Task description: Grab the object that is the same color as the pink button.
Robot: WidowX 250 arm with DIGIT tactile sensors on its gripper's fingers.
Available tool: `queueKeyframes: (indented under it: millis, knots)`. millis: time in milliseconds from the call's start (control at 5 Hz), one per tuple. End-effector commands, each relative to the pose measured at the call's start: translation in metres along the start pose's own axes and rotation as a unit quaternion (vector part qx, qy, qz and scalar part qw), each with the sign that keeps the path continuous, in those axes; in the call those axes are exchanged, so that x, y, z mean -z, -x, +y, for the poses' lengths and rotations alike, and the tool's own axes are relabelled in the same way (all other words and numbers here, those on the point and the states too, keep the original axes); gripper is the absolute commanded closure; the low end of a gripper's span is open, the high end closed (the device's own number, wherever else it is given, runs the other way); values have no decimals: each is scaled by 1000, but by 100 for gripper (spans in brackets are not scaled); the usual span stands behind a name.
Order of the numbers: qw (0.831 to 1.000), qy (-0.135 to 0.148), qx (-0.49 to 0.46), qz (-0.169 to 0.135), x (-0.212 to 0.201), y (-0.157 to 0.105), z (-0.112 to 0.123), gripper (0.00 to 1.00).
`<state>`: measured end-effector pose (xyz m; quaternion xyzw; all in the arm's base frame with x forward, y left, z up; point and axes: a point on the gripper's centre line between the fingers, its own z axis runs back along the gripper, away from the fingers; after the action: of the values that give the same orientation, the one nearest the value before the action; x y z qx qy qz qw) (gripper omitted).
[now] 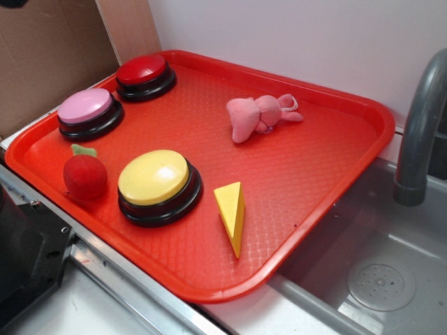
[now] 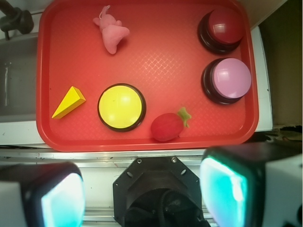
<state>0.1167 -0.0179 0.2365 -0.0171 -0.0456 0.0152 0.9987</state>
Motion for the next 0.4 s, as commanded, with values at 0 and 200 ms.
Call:
queueKeyframes:
  millis: [0,200]
  knots:
    - [1000,0,0,0,0,0,0,0]
    - [998,16,51,-40,12,-22,-9,0]
